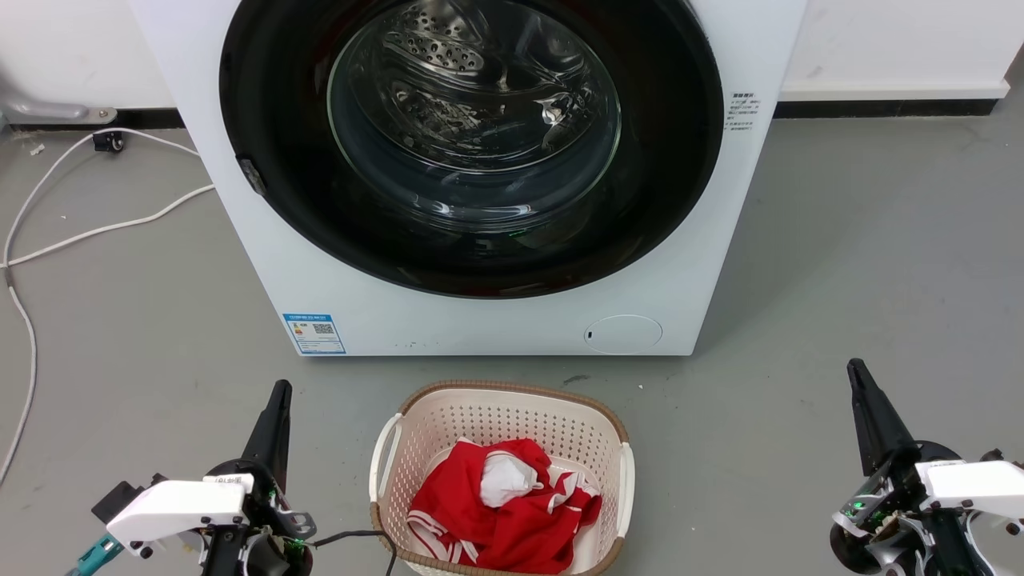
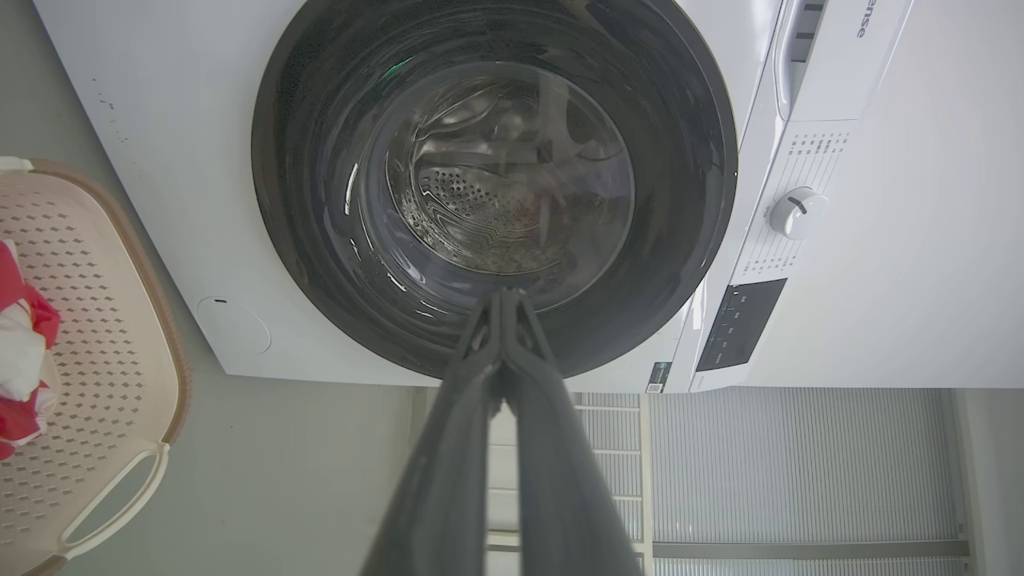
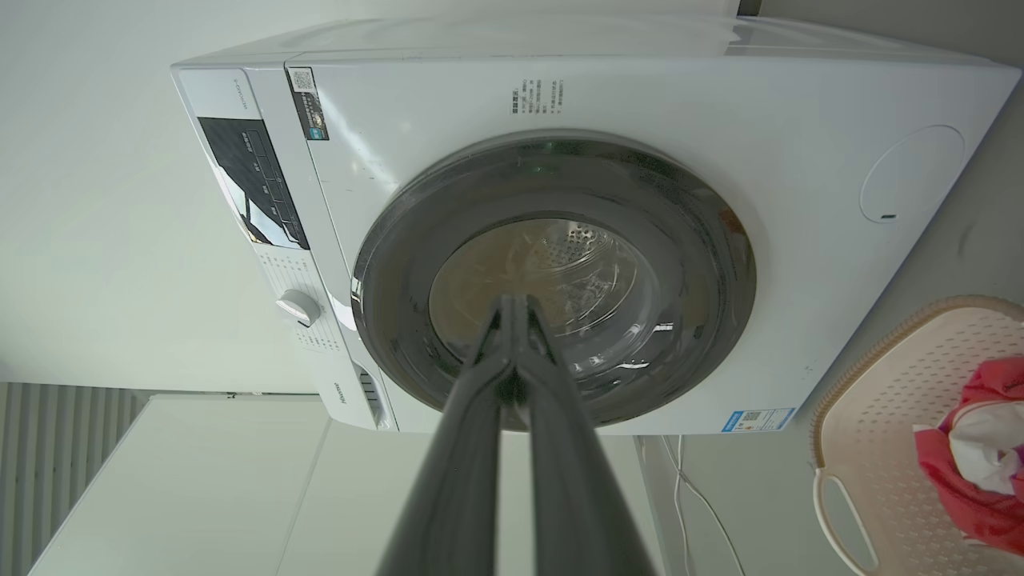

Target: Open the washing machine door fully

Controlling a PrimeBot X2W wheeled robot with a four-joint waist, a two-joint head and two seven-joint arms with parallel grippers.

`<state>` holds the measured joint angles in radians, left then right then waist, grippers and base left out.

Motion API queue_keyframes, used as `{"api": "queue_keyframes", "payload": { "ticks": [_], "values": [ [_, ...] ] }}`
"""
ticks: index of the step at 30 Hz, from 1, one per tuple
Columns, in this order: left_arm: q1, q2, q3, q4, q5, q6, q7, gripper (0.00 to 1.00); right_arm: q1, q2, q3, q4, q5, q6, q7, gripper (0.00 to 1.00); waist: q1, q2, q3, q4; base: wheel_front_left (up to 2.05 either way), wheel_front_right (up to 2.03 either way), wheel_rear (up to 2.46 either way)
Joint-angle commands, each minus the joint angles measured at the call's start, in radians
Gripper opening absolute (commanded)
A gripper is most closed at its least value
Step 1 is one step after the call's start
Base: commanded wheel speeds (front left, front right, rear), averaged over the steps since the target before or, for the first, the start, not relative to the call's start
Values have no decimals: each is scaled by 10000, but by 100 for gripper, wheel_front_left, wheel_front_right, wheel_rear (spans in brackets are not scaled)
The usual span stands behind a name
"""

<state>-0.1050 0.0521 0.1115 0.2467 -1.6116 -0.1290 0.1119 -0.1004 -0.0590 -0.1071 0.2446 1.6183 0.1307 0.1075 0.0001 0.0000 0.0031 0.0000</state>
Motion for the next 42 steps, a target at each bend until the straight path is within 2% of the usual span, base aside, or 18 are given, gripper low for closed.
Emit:
{"api": "queue_keyframes", "payload": {
  "ticks": [1,2,14,20,24,33,35,42],
  "values": [
    [-70,-11,38,4,47,-32,37,0,-137,39,-17,11,-46,0,31,0,-1,0,0,0,0,0,0],
    [-1,0,-2,-1,0,0,0,100,0,0,-2,-2,-3,0,-2,100,0,0,0,0,0,0,0],
    [32,-12,-546,-317,27,0,-490,100,235,16,185,-388,-137,0,-532,100,0,0,-10,-14,0,0,0],
    [43,8,-783,-651,387,-2,-810,100,324,21,186,-639,-792,0,-806,100,0,0,-24,-20,0,0,0],
    [53,16,-782,-897,970,-3,-989,100,367,25,245,-895,-1666,0,-978,100,0,0,-33,-26,0,0,0],
    [171,-8,-679,-1488,2935,-7,-1356,100,468,33,573,-1452,-4421,0,-1340,100,0,0,-50,-40,0,0,0],
    [192,-9,-670,-1544,3130,-7,-1390,100,480,34,600,-1510,-4701,0,-1376,100,0,0,-52,-39,0,0,0],
    [313,-9,-689,-1862,4808,-10,-1648,100,600,40,796,-1848,-6501,1,-1632,100,0,0,-60,-27,0,0,0]
  ]
}}
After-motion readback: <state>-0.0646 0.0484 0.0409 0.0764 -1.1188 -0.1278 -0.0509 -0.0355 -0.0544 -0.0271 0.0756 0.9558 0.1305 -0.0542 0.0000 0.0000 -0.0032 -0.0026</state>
